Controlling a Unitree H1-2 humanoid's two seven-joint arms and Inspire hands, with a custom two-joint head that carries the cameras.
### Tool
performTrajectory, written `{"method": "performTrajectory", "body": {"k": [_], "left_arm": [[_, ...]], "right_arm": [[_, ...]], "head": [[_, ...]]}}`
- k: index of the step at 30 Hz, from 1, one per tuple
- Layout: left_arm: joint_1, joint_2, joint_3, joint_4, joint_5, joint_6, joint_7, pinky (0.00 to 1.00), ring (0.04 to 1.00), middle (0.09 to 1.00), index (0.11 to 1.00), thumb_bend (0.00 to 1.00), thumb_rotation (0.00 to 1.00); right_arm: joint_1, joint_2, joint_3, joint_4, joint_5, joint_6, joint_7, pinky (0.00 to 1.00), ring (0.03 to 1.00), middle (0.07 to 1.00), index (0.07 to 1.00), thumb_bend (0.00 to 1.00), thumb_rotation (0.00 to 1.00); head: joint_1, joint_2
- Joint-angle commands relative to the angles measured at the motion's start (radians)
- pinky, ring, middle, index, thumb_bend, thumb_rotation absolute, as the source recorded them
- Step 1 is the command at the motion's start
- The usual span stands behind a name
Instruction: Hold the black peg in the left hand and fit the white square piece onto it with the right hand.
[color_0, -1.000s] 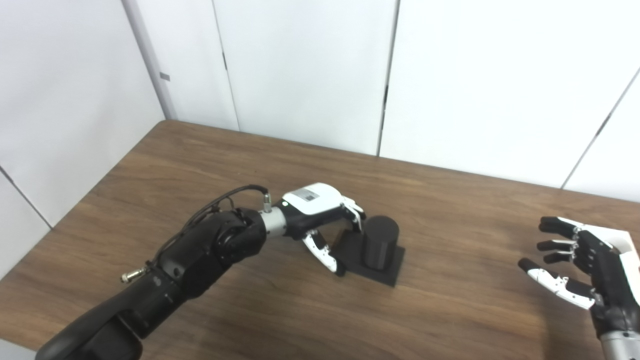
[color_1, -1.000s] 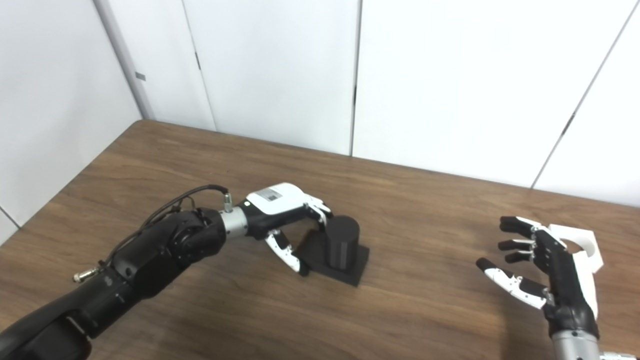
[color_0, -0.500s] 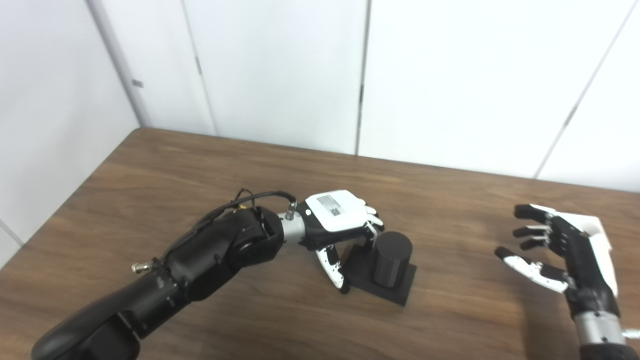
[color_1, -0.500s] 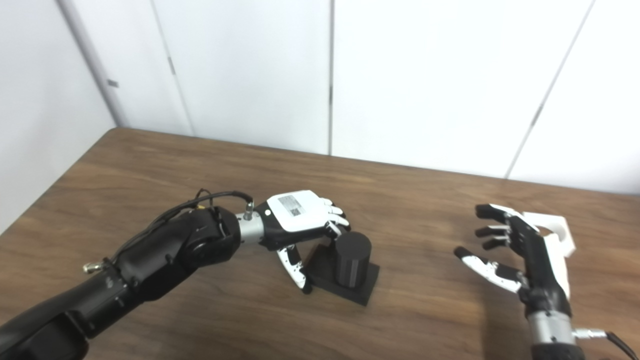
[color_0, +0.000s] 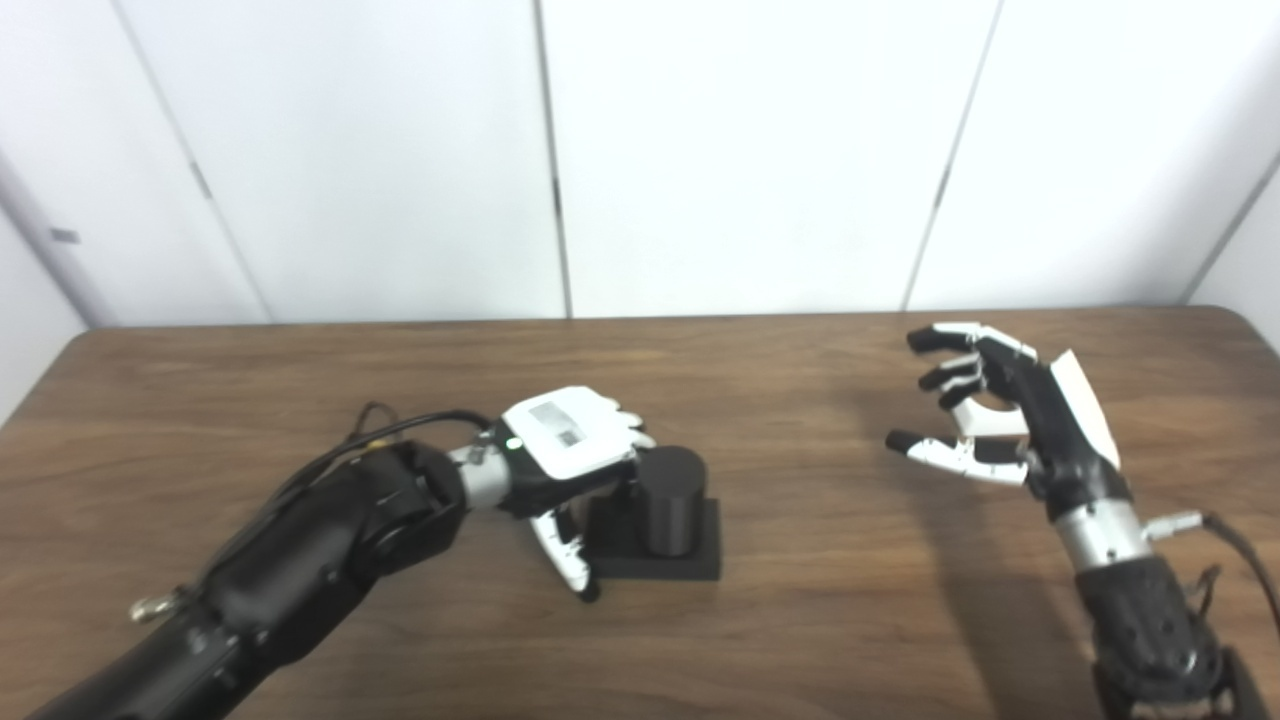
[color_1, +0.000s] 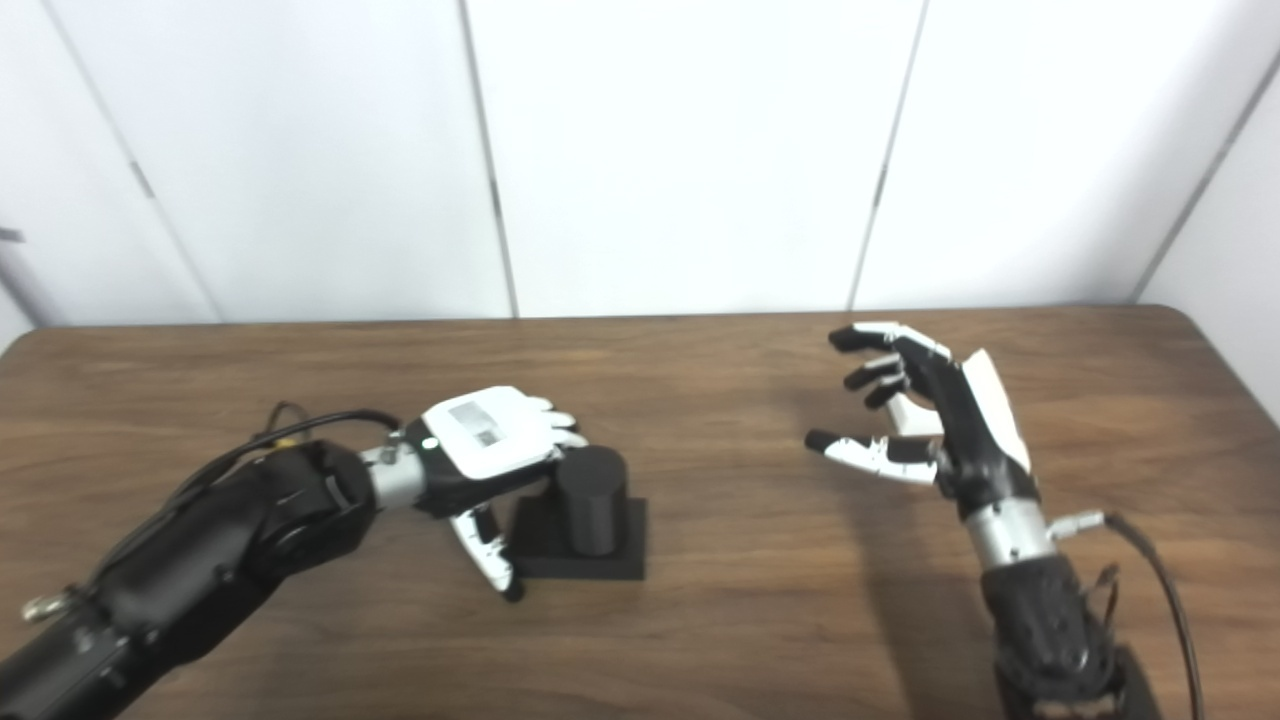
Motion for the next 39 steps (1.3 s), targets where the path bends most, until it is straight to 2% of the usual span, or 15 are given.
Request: {"method": "performTrajectory", "body": {"k": [1,3,6,11,17,20,25,31,39], "left_arm": [[0.098,0.041,-0.056,0.088,0.051,-0.050,-0.034,0.91,0.902,0.874,0.490,0.52,0.08],[0.103,0.048,-0.054,0.104,0.053,-0.062,-0.013,0.91,0.896,0.871,0.490,0.52,0.08],[0.104,0.057,-0.059,0.124,0.054,-0.065,0.002,0.89,0.895,0.868,0.490,0.52,0.08],[0.107,0.071,-0.054,0.146,0.049,-0.076,0.027,0.87,0.891,0.864,0.491,0.52,0.08],[0.111,0.087,-0.054,0.187,0.047,-0.106,0.092,0.88,0.889,0.876,0.490,0.52,0.08],[0.110,0.089,-0.059,0.210,0.058,-0.115,0.113,0.90,0.911,0.885,0.491,0.52,0.08],[0.108,0.094,-0.063,0.252,0.060,-0.137,0.155,0.94,0.936,0.901,0.491,0.52,0.08],[0.106,0.101,-0.069,0.286,0.072,-0.160,0.206,0.95,0.942,0.900,0.491,0.52,0.09],[0.105,0.106,-0.072,0.301,0.068,-0.167,0.220,0.97,0.957,0.909,0.491,0.52,0.09]], "right_arm": [[-0.057,-0.066,-0.015,-0.058,-0.061,0.035,0.018,0.52,0.629,0.738,0.707,0.61,0.02],[-0.069,-0.125,-0.006,-0.068,-0.144,0.057,0.035,0.53,0.658,0.748,0.717,0.62,0.03],[-0.085,-0.191,0.009,-0.073,-0.238,0.091,0.063,0.56,0.701,0.764,0.710,0.65,0.04],[-0.126,-0.313,0.054,-0.093,-0.379,0.185,0.209,0.59,0.749,0.804,0.737,0.71,0.08],[-0.201,-0.394,0.106,-0.085,-0.531,0.287,0.371,0.65,0.841,0.877,0.799,0.85,0.08],[-0.237,-0.408,0.132,-0.060,-0.559,0.314,0.436,0.73,0.881,0.903,0.834,0.87,0.10],[-0.304,-0.413,0.176,0.015,-0.577,0.319,0.510,0.83,0.924,0.928,0.855,0.89,0.09],[-0.367,-0.390,0.226,0.132,-0.576,0.295,0.502,0.85,0.918,0.928,0.850,0.89,0.09],[-0.443,-0.354,0.311,0.275,-0.578,0.267,0.494,0.85,0.911,0.929,0.855,0.90,0.09]], "head": [[-0.024,-0.012],[-0.077,-0.044],[-0.125,-0.069],[-0.190,-0.090],[-0.232,-0.110],[-0.239,-0.114],[-0.254,-0.119],[-0.261,-0.119],[-0.264,-0.117]]}}
